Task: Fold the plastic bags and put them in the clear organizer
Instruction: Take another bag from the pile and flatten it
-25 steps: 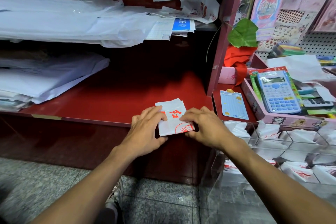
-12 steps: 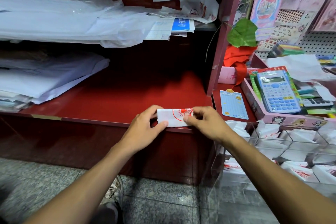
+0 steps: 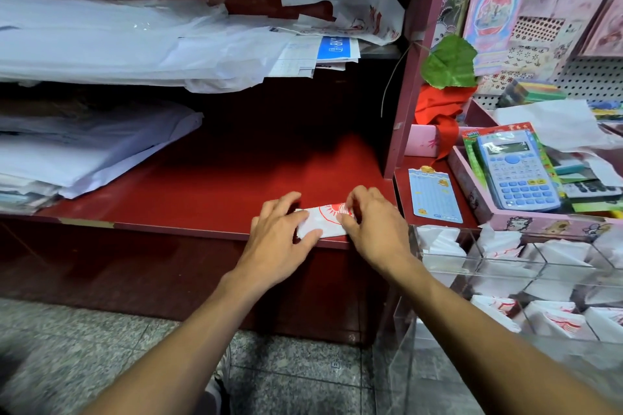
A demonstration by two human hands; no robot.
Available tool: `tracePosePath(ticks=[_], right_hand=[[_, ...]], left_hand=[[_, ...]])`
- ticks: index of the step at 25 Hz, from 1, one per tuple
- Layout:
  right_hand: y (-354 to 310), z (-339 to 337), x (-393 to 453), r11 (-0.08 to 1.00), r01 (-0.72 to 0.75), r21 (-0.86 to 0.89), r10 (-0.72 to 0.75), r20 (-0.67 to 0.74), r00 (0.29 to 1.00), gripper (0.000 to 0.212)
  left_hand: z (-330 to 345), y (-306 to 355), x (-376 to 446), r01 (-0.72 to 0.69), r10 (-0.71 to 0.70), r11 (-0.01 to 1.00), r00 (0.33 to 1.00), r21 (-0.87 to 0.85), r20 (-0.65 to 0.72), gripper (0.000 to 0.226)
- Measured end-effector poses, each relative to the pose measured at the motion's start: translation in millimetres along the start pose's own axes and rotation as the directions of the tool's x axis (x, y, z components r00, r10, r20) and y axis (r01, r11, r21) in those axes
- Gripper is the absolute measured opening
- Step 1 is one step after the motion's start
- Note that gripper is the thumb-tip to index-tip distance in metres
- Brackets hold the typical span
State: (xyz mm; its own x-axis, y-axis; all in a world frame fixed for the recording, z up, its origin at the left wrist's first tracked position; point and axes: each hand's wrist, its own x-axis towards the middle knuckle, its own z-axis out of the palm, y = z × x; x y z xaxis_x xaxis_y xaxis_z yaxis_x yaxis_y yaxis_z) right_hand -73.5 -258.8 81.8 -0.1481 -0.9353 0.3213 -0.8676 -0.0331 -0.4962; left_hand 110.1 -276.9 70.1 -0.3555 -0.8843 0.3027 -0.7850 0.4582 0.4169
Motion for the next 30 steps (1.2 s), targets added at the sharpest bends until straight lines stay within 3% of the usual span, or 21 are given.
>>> tracePosePath(ticks=[3,6,8,10,12,14,16,19,20,23,26,30], right_hand=[[8.1,-5.5,-3.2,0.961,0.237,-0.141,-0.209,0.187,0.960,0.041],[14.1,-13.9,-2.0,0.905,0.359,-0.227,-0.274,0.334,0.902,0.052],[15.7,-22.8,-3.9,0.933,0.353,-0.071,-0.317,0.297,0.901,0.029],[18.5,-38.8,-4.7,0.942,0.239,0.235,-0.289,0.210,0.934,0.010],[21.3,-70.8,-10.9,0.812,-0.009,0.584,-0.137,0.205,0.969,0.003],[29.1,-105.8,-20.2,0.714,-0.122,0.690,-0.046,0.221,0.974,0.004],[49.5,-140.2,-34.5,0.736,-0.176,0.654,0.018,0.241,0.970,0.013],[100.8,-183.1,-59.1,0.799,-0.227,0.557,0.121,0.221,0.968,0.004],[119.9,-195.6,-69.1,0.820,-0.246,0.517,0.166,0.198,0.966,0.010],[176.8,-223.3,-98.9,0.844,-0.325,0.427,0.302,0.123,0.945,0.026],[229.6,-239.3,-132.6,0.812,-0.438,0.385,0.428,0.116,0.896,0.015],[264.4,-235.2,-153.2,0.844,-0.483,0.232,0.462,0.143,0.875,0.036]], left_hand=[[-4.0,-3.2,-1.9,-0.102,0.074,0.973,0.987,0.207,0.140,0.064],[-10.5,-7.4,0.9,-0.158,0.155,0.979,0.987,0.130,0.029,0.039],[-15.0,-1.8,2.7,-0.150,0.149,0.987,0.989,-0.060,-0.017,0.016],[-19.6,12.0,4.1,-0.103,0.098,0.953,0.995,-0.286,-0.030,0.008],[-24.2,37.6,4.2,-0.038,0.031,0.872,0.999,-0.488,-0.024,0.006],[-22.2,68.0,3.5,-0.004,0.001,0.785,1.000,-0.620,-0.006,0.008],[-9.5,104.6,2.0,0.034,0.007,0.717,0.998,-0.696,0.056,0.011],[16.9,156.9,-1.7,0.112,0.006,0.653,0.988,-0.749,0.153,0.019],[26.7,171.6,-2.4,0.134,-0.002,0.647,0.985,-0.751,0.174,0.019],[54.8,205.3,-6.0,0.176,-0.006,0.655,0.974,-0.735,0.228,0.016],[81.1,236.3,-14.0,0.205,0.043,0.665,0.950,-0.718,0.311,0.015],[98.6,253.5,-22.1,0.210,0.072,0.694,0.932,-0.689,0.356,0.014]])
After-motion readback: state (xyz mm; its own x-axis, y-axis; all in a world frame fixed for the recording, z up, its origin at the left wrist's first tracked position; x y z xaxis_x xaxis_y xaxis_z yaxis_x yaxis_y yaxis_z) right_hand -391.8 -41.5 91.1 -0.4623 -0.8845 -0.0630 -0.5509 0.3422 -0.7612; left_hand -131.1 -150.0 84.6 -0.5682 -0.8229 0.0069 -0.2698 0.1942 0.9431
